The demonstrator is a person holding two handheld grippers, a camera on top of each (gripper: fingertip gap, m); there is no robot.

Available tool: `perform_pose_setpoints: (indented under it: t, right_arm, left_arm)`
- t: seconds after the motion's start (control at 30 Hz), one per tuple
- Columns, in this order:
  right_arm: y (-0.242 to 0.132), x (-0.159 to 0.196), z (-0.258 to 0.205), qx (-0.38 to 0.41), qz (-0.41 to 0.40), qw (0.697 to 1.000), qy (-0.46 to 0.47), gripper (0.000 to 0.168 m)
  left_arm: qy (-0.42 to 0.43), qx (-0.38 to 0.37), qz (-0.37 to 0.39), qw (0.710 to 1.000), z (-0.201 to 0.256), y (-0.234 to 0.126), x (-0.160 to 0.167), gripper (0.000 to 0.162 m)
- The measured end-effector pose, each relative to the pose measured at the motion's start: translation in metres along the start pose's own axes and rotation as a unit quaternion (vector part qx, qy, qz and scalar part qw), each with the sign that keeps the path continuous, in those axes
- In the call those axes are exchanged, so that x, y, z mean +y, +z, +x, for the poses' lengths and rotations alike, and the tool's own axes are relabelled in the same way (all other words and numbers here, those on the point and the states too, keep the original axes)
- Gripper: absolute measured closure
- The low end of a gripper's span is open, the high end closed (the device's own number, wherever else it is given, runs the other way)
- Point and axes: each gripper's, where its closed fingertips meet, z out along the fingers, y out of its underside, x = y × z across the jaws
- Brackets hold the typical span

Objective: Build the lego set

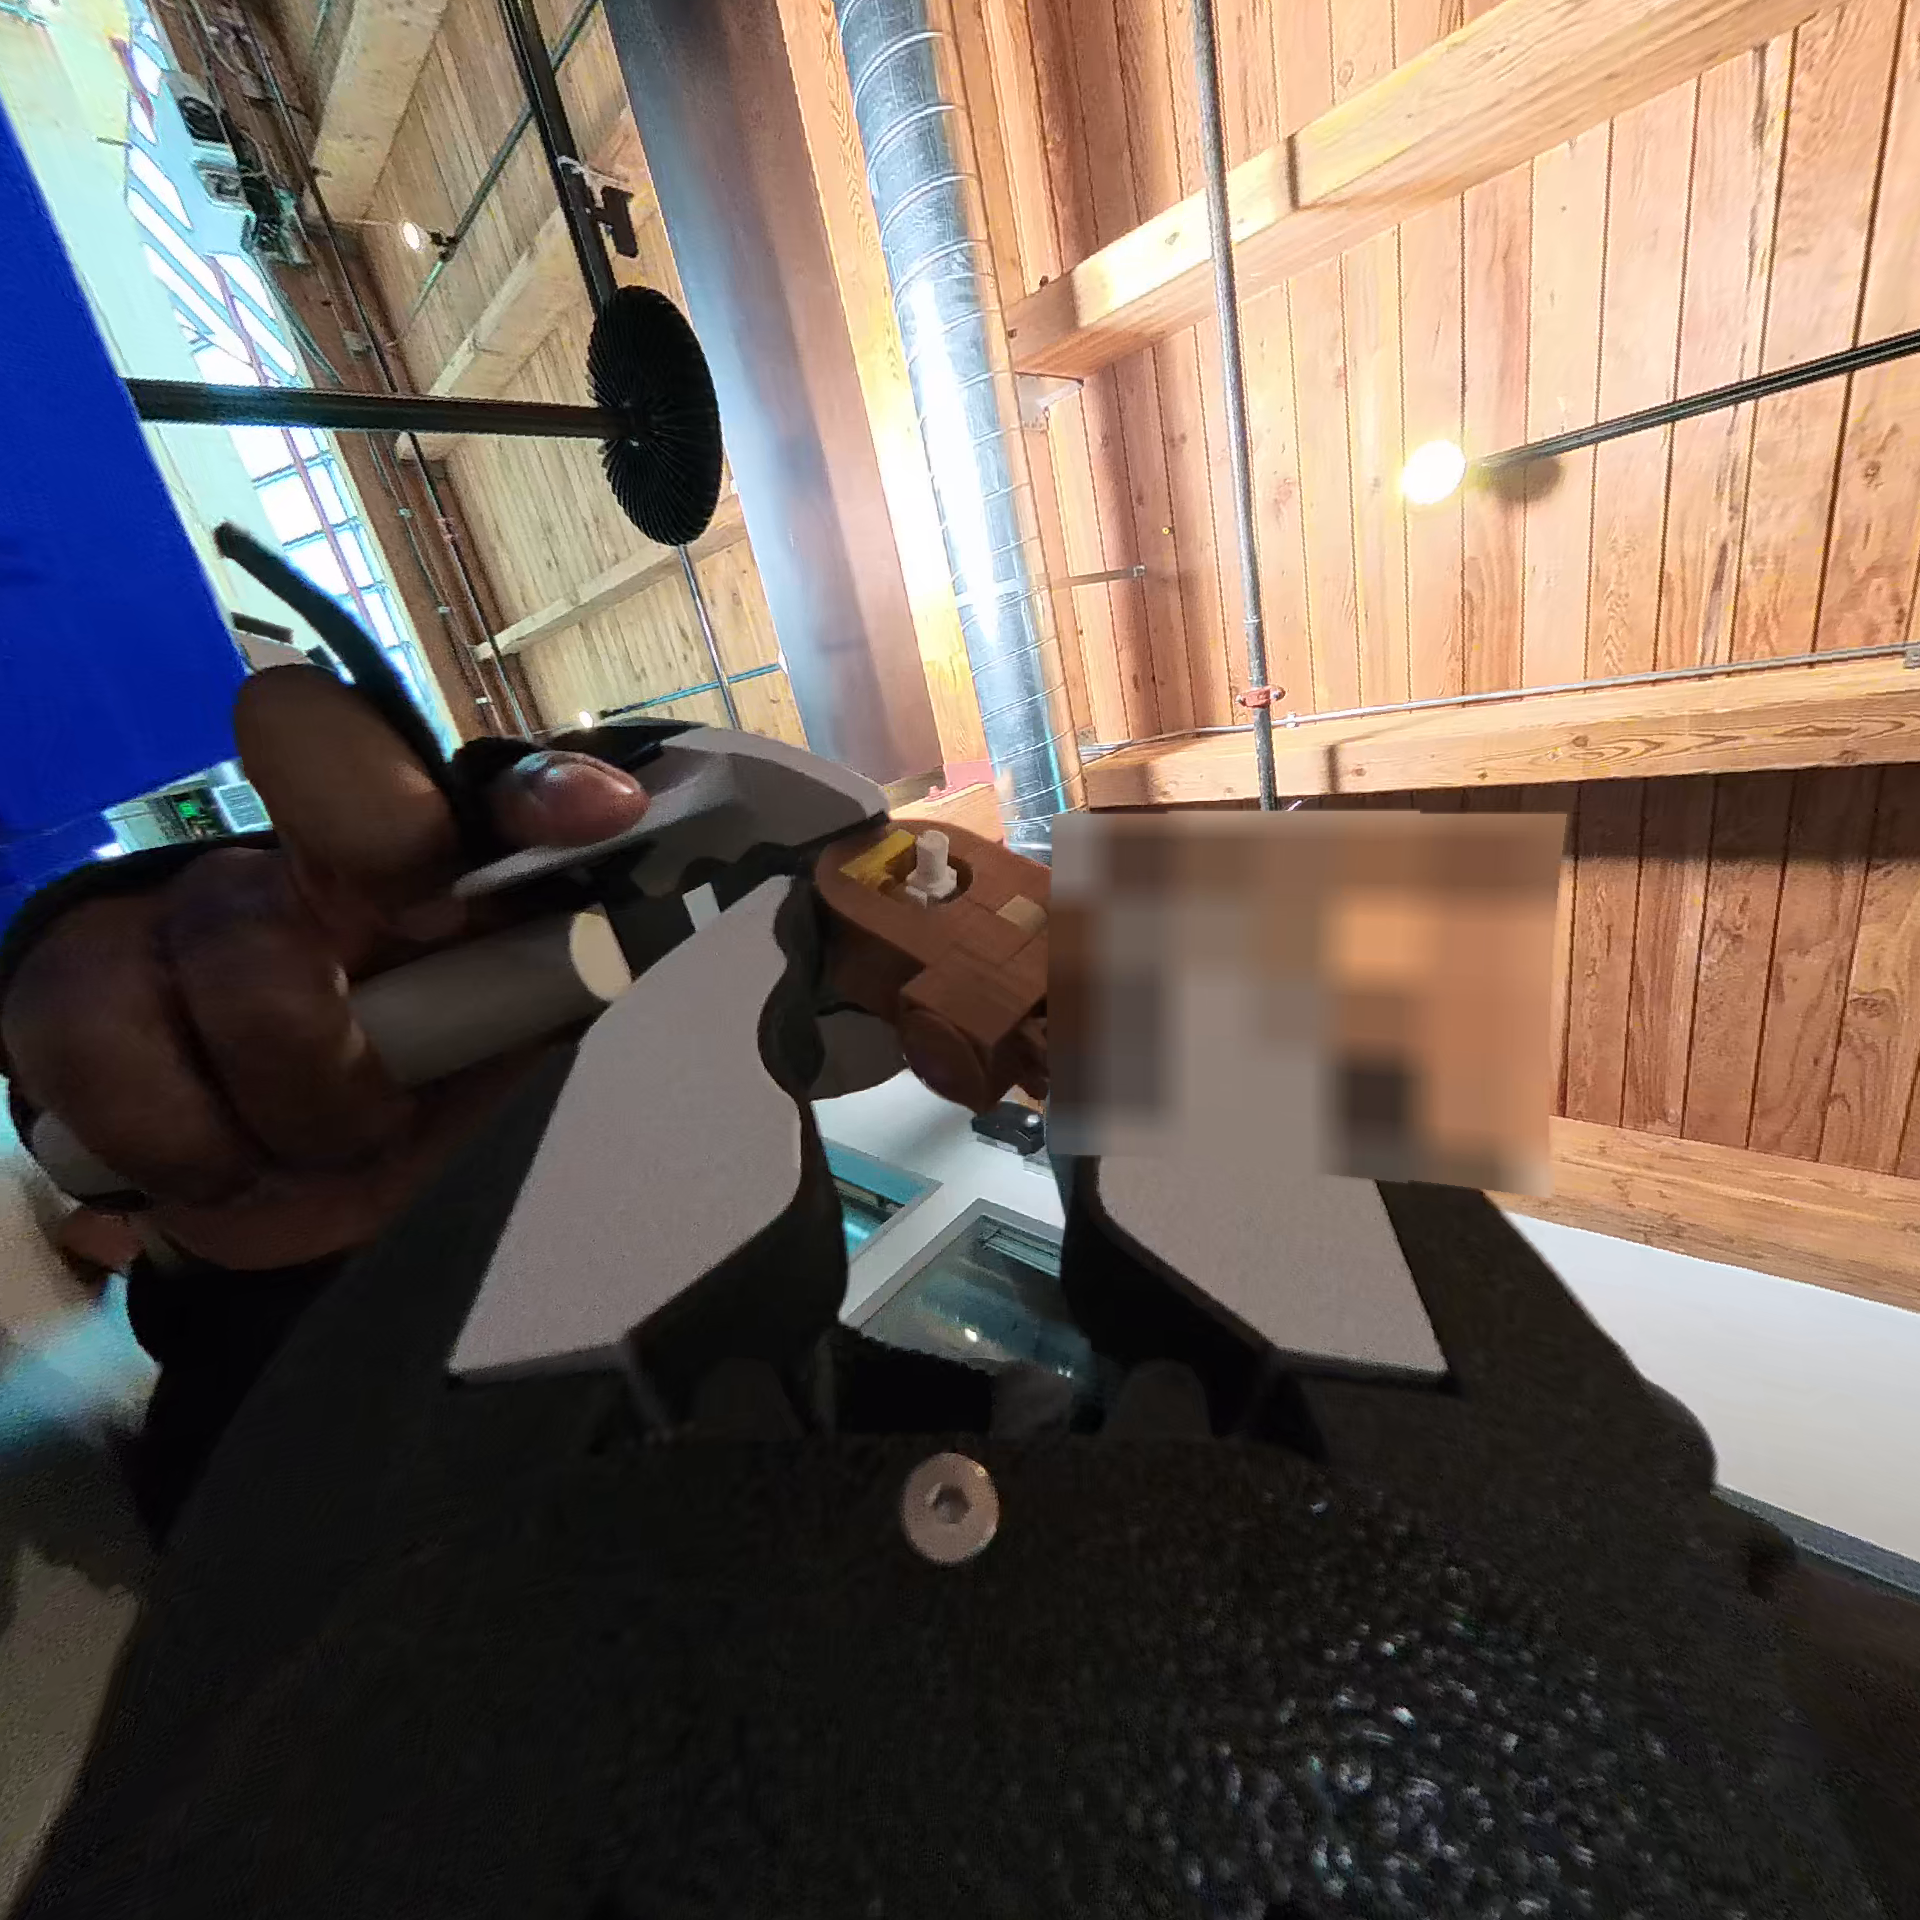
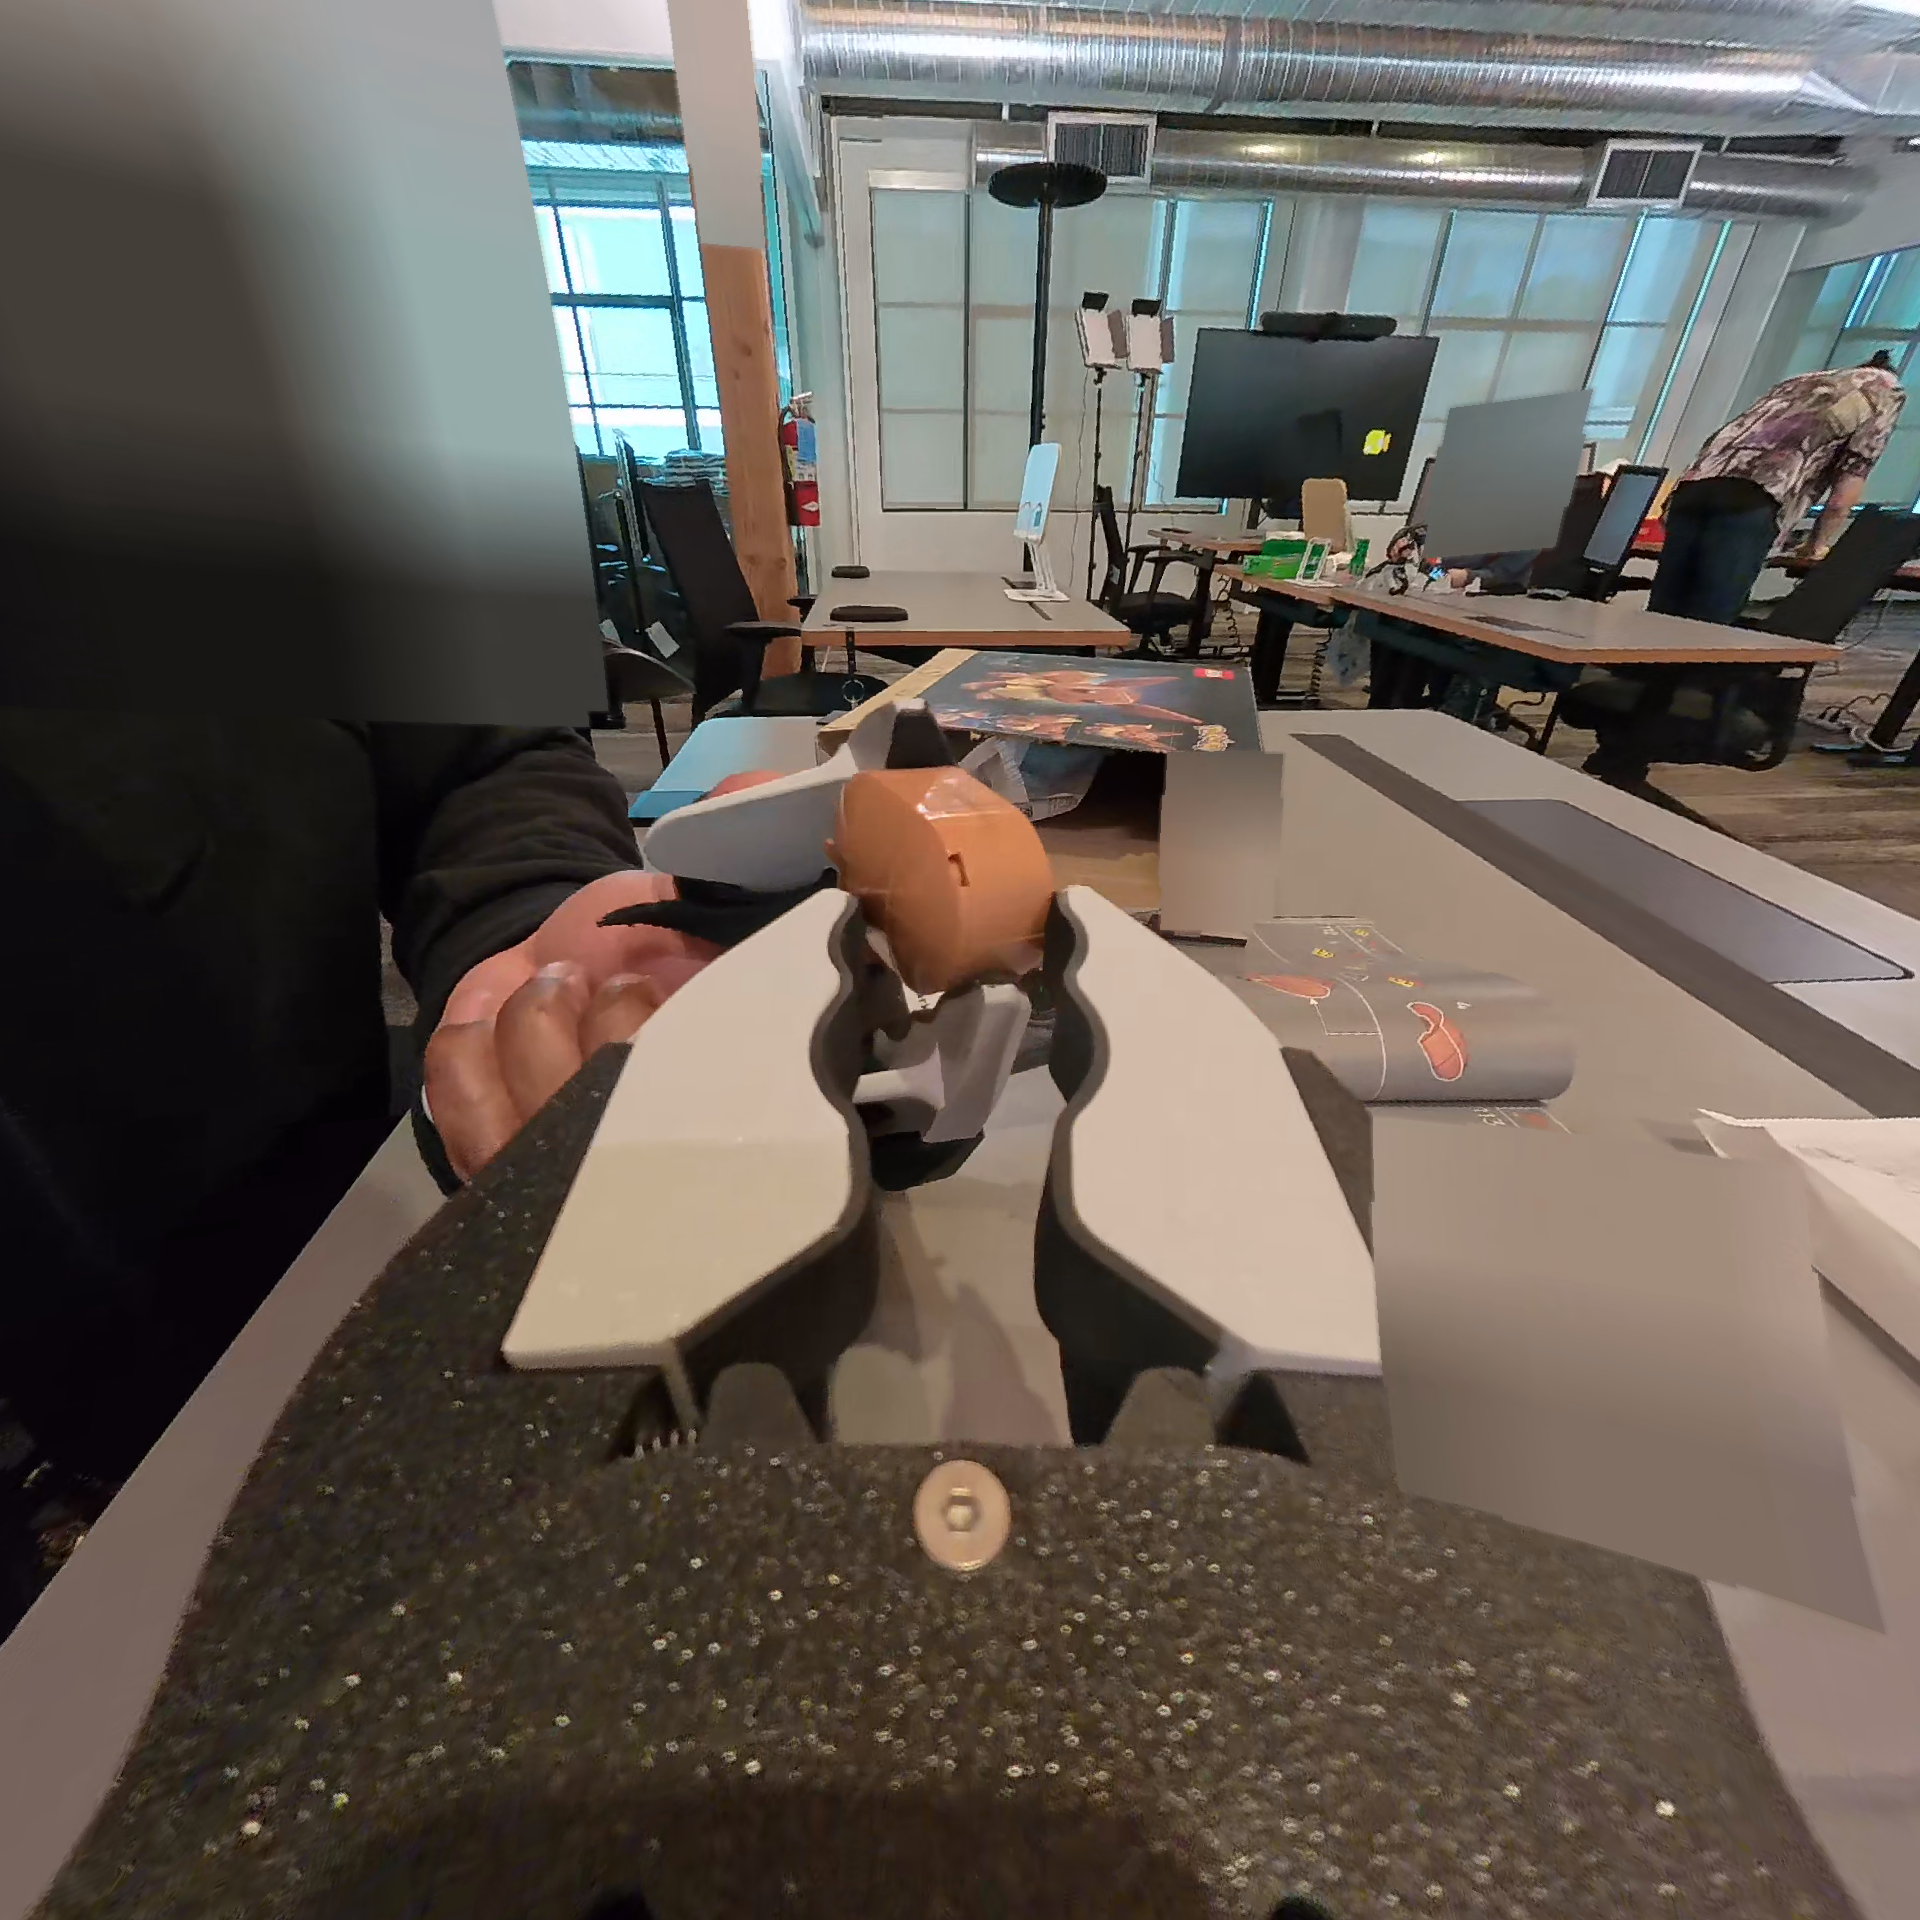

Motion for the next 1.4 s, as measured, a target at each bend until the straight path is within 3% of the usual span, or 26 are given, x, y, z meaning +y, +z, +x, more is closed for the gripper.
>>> perform_pose_setpoints:
  t: [0.13,0.23,0.47,0.57,0.9,1.07,1.2,1.4]
  right_arm:
    - [-0.004,0.013,0.006,0.025,-0.049,0.998,-0.025,0.132]
    - [-0.013,0.021,0.01,0.05,-0.109,0.989,-0.09,0.114]
    - [-0.008,0.028,0.001,0.036,-0.138,0.981,-0.127,0.121]
    - [-0.005,0.034,-0.007,0.007,-0.145,0.982,-0.12,0.136]
    - [-0.005,0.046,-0.014,-0.028,-0.172,0.977,-0.124,0.142]
    - [-0.003,0.047,-0.01,-0.003,-0.176,0.973,-0.147,0.142]
    - [-0.012,0.045,-0.008,0.023,-0.189,0.958,-0.212,0.13]
    - [-0.027,0.034,-0.009,0.043,-0.179,0.935,-0.302,0.137]
  left_arm:
    - [0.027,-0.07,-0.03,0.997,-0.015,-0.004,-0.004,0.113]
    - [0.057,-0.148,-0.067,0.985,-0.028,-0.013,-0.006,0.112]
    - [0.066,-0.223,-0.142,0.962,-0.045,-0.02,0.01,0.112]
    - [0.072,-0.238,-0.153,0.957,-0.047,-0.024,0.011,0.112]
    - [0.096,-0.274,-0.184,0.939,-0.056,-0.032,0.015,0.112]
    - [0.1,-0.273,-0.177,0.94,-0.057,-0.033,0.011,0.112]
    - [0.109,-0.252,-0.189,0.943,-0.051,-0.031,0.012,0.112]
    - [0.152,-0.247,-0.226,0.93,-0.046,-0.03,0.013,0.112]
